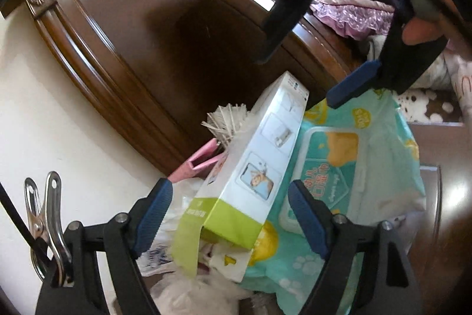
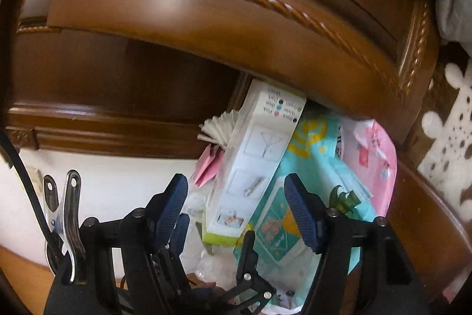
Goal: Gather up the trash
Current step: 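Reach the right tool to the white-and-green selfie stick box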
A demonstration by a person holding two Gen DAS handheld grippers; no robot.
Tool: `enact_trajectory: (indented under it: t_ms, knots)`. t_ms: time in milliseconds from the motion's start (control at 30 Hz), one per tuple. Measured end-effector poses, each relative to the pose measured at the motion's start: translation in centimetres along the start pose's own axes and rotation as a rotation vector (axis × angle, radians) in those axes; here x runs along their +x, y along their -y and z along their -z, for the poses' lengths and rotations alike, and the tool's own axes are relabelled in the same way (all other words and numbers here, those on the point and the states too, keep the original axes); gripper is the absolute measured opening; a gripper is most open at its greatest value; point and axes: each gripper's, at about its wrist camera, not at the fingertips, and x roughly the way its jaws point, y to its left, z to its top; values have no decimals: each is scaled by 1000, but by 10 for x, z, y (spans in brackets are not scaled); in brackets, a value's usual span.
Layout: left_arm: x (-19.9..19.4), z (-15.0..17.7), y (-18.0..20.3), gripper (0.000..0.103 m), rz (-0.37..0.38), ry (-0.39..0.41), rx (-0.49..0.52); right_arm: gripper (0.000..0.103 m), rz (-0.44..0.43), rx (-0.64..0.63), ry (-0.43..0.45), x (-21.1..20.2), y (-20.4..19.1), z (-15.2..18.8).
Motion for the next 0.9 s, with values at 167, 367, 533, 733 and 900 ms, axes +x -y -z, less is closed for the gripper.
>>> enact_trajectory:
  t_ms: [167, 367, 533, 733, 900]
  knots:
    - [2, 4, 3, 85, -8, 4, 30, 71, -53, -29, -3, -16, 16, 22]
    - [10, 6, -8, 17, 103, -7, -69, 71, 13, 2, -46, 17, 7, 10]
    - [-14, 6, -17, 0, 121, 81, -80, 71, 54, -18, -50, 39, -8, -1]
    - [-9, 5, -22, 22, 218, 60, -76, 71, 108, 9, -67, 49, -12, -6]
    - [10, 7, -33, 74, 316, -52, -175, 71, 208, 48, -82, 73, -27, -26]
